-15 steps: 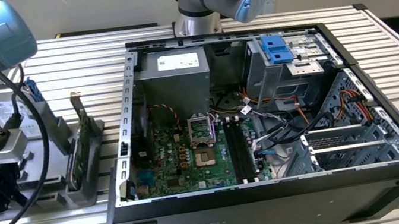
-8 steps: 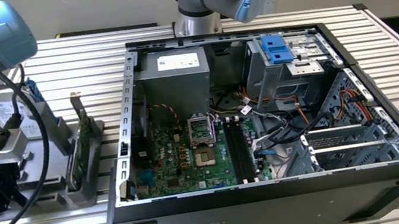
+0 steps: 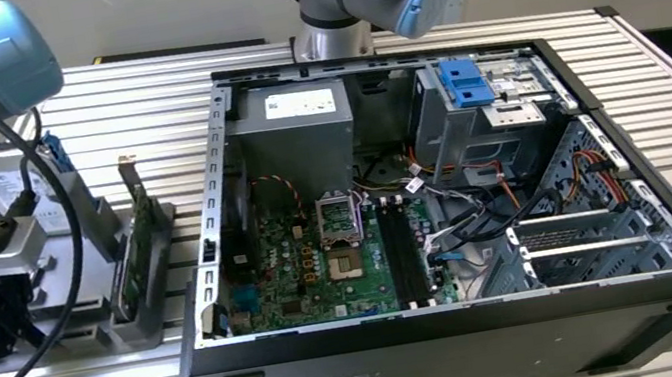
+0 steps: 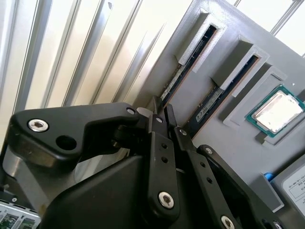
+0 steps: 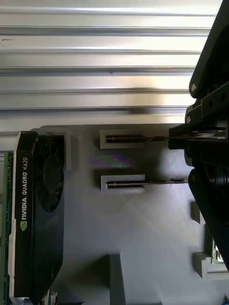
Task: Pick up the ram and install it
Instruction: 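Pick up the ram and move it above insertion slot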
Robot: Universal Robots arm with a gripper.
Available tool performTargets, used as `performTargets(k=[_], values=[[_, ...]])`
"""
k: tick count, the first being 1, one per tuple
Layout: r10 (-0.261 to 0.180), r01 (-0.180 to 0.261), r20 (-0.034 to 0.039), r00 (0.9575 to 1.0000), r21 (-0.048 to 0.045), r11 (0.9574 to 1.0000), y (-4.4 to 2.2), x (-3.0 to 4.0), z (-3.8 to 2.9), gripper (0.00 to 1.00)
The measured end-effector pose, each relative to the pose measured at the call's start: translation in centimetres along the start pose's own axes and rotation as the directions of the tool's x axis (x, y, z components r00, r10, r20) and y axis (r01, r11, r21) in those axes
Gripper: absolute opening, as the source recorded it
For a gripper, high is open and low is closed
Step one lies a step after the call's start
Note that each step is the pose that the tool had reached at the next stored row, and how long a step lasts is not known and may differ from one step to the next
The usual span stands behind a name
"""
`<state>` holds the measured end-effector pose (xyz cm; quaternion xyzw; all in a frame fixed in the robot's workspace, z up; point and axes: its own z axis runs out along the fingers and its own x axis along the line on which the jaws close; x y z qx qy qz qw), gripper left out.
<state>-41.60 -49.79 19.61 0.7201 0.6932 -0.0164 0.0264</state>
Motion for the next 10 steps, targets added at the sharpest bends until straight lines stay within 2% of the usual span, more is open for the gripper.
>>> performTargets(k=[10], values=[[0.0, 0.0, -0.0002, 1.0, -0.0003, 1.0, 0.02, -0.09, -1.45, 0.0]])
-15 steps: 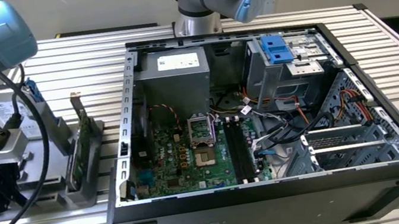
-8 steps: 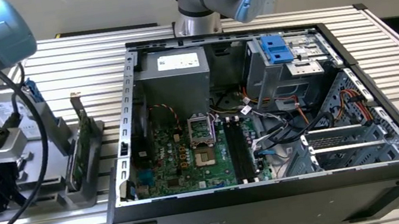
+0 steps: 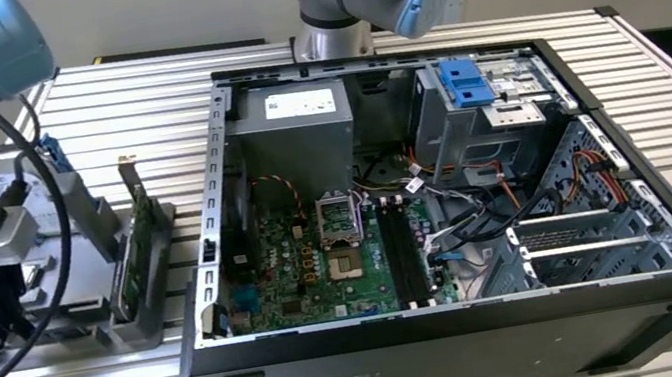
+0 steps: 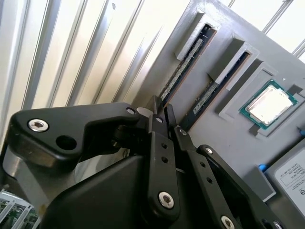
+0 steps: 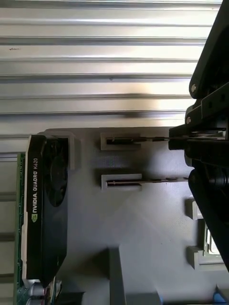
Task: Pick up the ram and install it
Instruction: 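Pick up the ram and move it above insertion slot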
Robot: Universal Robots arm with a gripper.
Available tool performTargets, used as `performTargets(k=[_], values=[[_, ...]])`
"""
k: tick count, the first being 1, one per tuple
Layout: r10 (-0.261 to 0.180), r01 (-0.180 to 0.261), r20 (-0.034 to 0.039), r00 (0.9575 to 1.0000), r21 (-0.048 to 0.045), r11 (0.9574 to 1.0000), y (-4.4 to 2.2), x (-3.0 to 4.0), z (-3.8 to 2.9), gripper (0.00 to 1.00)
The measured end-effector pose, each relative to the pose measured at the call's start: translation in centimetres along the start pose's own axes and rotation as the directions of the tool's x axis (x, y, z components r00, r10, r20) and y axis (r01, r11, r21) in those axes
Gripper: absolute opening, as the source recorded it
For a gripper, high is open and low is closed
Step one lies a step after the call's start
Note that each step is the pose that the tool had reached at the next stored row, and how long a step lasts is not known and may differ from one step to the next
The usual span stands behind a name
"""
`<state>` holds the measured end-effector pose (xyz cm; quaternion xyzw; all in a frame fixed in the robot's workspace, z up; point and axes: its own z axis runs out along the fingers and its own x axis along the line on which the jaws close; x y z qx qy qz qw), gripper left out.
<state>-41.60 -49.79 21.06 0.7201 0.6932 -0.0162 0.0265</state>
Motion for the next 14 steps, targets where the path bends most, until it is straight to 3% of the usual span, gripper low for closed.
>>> performTargets(k=[14], values=[[0.0, 0.0, 0.0001, 1.0, 0.0001, 1.0, 0.03, -0.11, -1.79, 0.0]])
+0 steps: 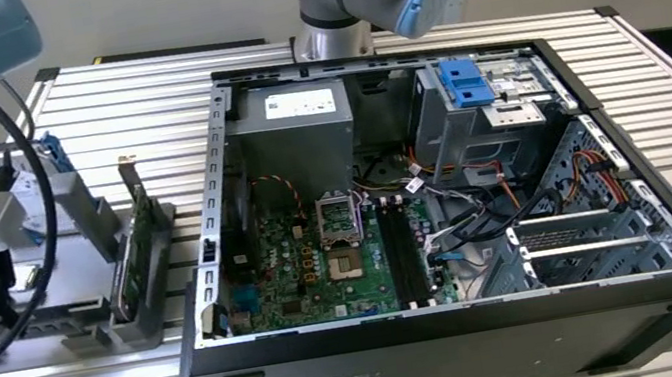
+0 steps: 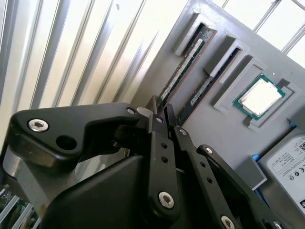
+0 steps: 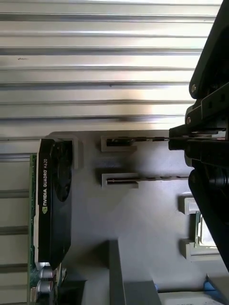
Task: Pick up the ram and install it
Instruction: 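Pick up the ram and move it above insertion slot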
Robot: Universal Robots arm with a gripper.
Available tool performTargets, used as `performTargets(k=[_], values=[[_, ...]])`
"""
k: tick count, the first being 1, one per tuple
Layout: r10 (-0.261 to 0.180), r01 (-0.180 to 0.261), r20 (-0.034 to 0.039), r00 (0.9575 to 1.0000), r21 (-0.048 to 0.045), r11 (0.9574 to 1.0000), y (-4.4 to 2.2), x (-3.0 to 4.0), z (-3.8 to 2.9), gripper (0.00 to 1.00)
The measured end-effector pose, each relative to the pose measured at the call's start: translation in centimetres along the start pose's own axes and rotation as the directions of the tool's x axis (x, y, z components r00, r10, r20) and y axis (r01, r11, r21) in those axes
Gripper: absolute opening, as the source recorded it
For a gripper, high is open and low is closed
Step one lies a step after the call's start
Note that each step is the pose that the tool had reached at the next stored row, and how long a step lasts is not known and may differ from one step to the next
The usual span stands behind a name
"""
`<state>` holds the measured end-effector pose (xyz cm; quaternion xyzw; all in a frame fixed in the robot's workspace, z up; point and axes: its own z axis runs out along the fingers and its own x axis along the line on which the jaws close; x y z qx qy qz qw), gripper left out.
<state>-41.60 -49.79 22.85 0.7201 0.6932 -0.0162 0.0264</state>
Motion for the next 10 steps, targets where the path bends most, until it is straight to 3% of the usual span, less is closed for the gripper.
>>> performTargets(k=[10], values=[[0.0, 0.0, 0.0001, 1.0, 0.0001, 1.0, 0.01, -0.06, -1.05, 0.0]])
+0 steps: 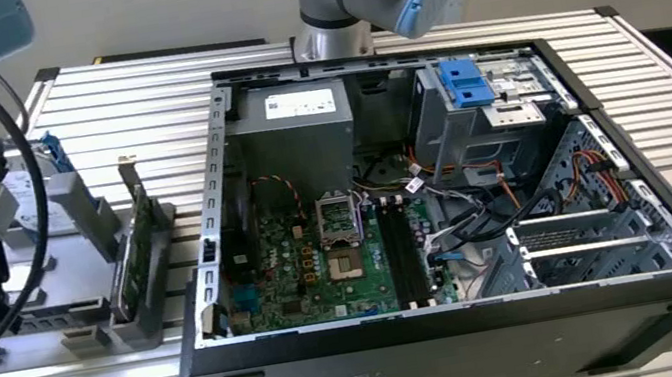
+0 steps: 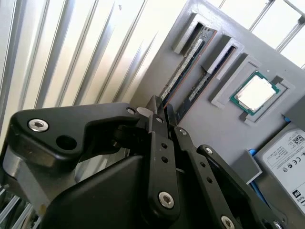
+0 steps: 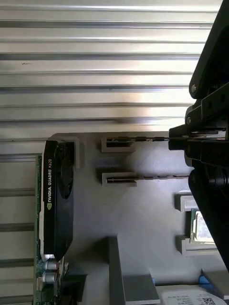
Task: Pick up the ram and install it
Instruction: 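Pick up the ram and move it above insertion slot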
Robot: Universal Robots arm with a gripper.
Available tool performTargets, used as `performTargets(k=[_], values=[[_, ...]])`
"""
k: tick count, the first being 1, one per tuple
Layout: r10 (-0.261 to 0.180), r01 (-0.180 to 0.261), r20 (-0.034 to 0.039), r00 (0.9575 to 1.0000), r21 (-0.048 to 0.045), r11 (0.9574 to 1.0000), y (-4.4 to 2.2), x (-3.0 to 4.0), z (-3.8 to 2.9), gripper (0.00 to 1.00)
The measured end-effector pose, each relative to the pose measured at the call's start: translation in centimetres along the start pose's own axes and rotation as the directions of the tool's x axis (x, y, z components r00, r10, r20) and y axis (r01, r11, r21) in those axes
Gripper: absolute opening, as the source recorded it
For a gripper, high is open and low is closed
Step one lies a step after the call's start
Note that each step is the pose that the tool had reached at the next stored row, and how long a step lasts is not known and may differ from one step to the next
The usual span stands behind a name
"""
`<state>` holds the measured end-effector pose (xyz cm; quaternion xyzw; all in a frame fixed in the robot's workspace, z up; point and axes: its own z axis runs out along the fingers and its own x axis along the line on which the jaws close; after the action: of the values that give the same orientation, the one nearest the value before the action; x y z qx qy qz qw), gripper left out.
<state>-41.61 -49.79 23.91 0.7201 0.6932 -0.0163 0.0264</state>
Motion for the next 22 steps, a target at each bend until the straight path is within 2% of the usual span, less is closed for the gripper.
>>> performTargets(k=[10, 22], values=[[0.0, 0.0, -0.0001, 1.0, -0.0001, 1.0, 0.03, -0.09, -1.26, 0.0], [0.0, 0.0, -0.0001, 1.0, -0.0001, 1.0, 0.05, -0.15, -2.46, 0.0]])
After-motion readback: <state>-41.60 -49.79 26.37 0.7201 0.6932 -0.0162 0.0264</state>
